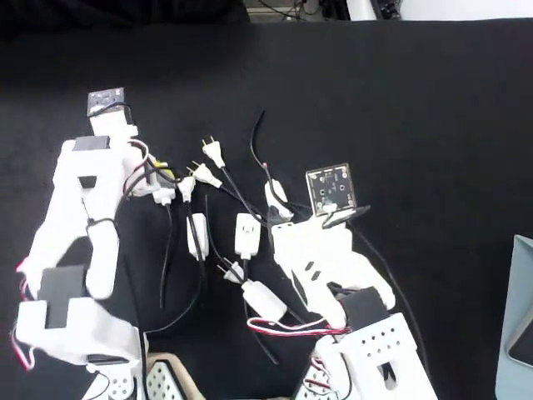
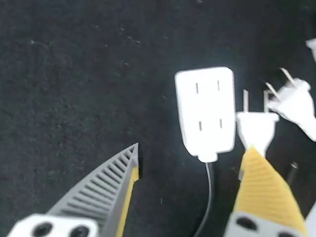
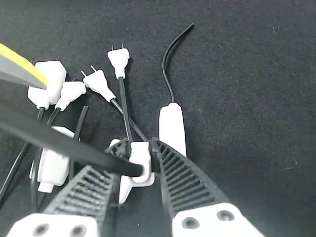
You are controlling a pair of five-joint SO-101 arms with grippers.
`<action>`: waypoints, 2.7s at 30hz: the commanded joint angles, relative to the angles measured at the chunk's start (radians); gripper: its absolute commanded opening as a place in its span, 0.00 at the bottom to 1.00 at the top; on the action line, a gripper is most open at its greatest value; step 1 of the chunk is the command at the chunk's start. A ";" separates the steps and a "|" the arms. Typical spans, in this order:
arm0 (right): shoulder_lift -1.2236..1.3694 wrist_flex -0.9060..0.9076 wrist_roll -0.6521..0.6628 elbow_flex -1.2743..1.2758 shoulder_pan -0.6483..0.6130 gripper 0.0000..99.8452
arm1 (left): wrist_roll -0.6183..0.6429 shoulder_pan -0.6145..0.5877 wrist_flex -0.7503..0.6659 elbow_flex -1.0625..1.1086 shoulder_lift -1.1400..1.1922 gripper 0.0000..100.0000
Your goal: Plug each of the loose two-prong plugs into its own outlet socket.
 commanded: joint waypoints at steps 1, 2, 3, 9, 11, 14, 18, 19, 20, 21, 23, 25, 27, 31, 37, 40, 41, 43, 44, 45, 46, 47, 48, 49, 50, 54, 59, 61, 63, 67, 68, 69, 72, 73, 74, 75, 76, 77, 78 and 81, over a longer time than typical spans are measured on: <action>-0.008 -0.018 -0.012 -0.007 0.011 0.01 | 0.006 -0.007 -0.015 -0.094 0.069 0.32; -0.008 -0.018 -0.012 -0.007 0.011 0.01 | 0.006 -0.005 -0.015 -0.105 0.089 0.32; -0.008 -0.018 -0.012 -0.007 0.011 0.01 | 0.006 -0.005 -0.015 -0.120 0.107 0.32; -0.008 -0.017 -0.012 -0.005 0.011 0.01 | 0.006 -0.005 -0.015 -0.237 0.236 0.32; -0.008 -0.017 -0.012 -0.005 0.011 0.01 | 0.006 -0.005 -0.015 -0.278 0.288 0.32; -0.008 -0.017 -0.012 -0.005 0.011 0.01 | 0.002 -0.005 -0.015 -0.337 0.359 0.27; -0.008 -0.017 -0.012 -0.005 0.011 0.01 | -0.005 -0.005 -0.009 -0.383 0.397 0.13; -0.008 -0.017 -0.012 -0.005 0.011 0.01 | -0.008 -0.005 -0.008 -0.383 0.393 0.11; -0.008 -0.017 -0.012 -0.005 0.011 0.01 | -0.020 -0.005 -0.008 -0.381 0.384 0.09; -0.008 -0.017 -0.012 -0.005 0.011 0.01 | -0.048 -0.004 -0.008 -0.377 0.371 0.08; -0.008 -0.017 -0.012 -0.005 0.011 0.01 | -0.107 -0.004 -0.005 -0.363 0.338 0.04; -0.008 -0.017 -0.012 -0.005 0.011 0.01 | -0.153 -0.004 -0.002 -0.335 0.296 0.03; -0.008 -0.017 -0.012 -0.005 0.011 0.01 | -0.196 0.005 0.003 -0.294 0.238 0.03; -0.008 -0.017 -0.012 -0.005 0.011 0.01 | -0.344 0.038 -0.002 -0.157 0.086 0.03; -0.008 -0.017 -0.012 0.002 0.011 0.01 | -0.580 0.111 -0.049 0.127 -0.129 0.03; -0.008 -0.017 -0.012 0.004 0.011 0.01 | -0.680 0.124 -0.107 0.263 -0.186 0.03; -0.008 -0.017 -0.012 0.004 0.011 0.01 | -0.712 0.124 -0.132 0.303 -0.192 0.03; -0.008 -0.017 -0.012 0.004 0.011 0.01 | -0.781 0.119 -0.163 0.360 -0.195 0.03; -0.008 -0.017 -0.012 0.004 0.011 0.01 | -0.827 0.117 -0.173 0.383 -0.195 0.03; -0.008 -0.017 -0.012 0.004 0.011 0.01 | -0.885 0.116 -0.181 0.404 -0.195 0.03; -0.008 -0.017 -0.012 0.004 0.011 0.01 | -0.942 0.114 -0.183 0.421 -0.199 0.05; -0.008 -0.017 -0.012 0.004 0.011 0.01 | -0.984 0.113 -0.180 0.435 -0.204 0.08; -0.008 -0.017 -0.012 0.004 0.011 0.01 | -0.996 0.105 -0.180 0.444 -0.204 0.11; -0.008 -0.017 -0.012 0.004 0.011 0.01 | -0.982 0.102 -0.178 0.446 -0.206 0.16; -0.008 -0.017 -0.012 0.004 0.011 0.01 | -0.956 0.094 -0.178 0.443 -0.206 0.20; -0.008 -0.017 -0.012 0.004 0.011 0.01 | -0.855 0.044 -0.178 0.423 -0.259 0.29; -0.008 -0.018 -0.008 -0.002 0.011 0.01 | -0.836 -0.010 -0.133 0.437 -0.440 0.30; -0.005 -0.023 -0.006 -0.007 0.011 0.01 | -0.819 -0.027 -0.091 0.435 -0.532 0.30; 0.001 -0.021 -0.006 -0.025 0.005 0.01 | -0.756 -0.053 -0.072 0.435 -0.637 0.30; 0.001 -0.018 -0.006 -0.067 -0.040 0.01 | -0.631 -0.137 -0.055 0.452 -0.815 0.30; 0.001 -0.018 -0.006 -0.073 -0.077 0.01 | -0.594 -0.160 -0.043 0.463 -0.850 0.30; 0.001 -0.020 -0.006 -0.076 -0.120 0.01 | -0.555 -0.182 -0.034 0.473 -0.884 0.30; 0.005 -0.025 -0.006 -0.099 -0.247 0.01 | -0.420 -0.231 -0.011 0.521 -0.968 0.30; 0.018 -0.025 -0.006 -0.114 -0.276 0.01 | -0.381 -0.251 -0.009 0.535 -0.991 0.30; 0.039 -0.025 -0.009 -0.136 -0.298 0.01 | -0.347 -0.275 -0.011 0.550 -1.014 0.30; 0.067 -0.025 -0.009 -0.159 -0.311 0.01 | -0.316 -0.302 -0.014 0.565 -1.036 0.30; 0.105 -0.025 -0.011 -0.186 -0.324 0.01 | -0.290 -0.325 -0.014 0.581 -1.056 0.30; 0.147 -0.026 -0.011 -0.214 -0.331 0.01 | -0.265 -0.341 -0.014 0.595 -1.076 0.30; 0.193 -0.028 -0.011 -0.242 -0.341 0.01 | -0.241 -0.355 -0.014 0.610 -1.096 0.30; 0.337 -0.092 -0.011 -0.312 -0.373 0.01 | -0.157 -0.364 -0.015 0.668 -1.160 0.30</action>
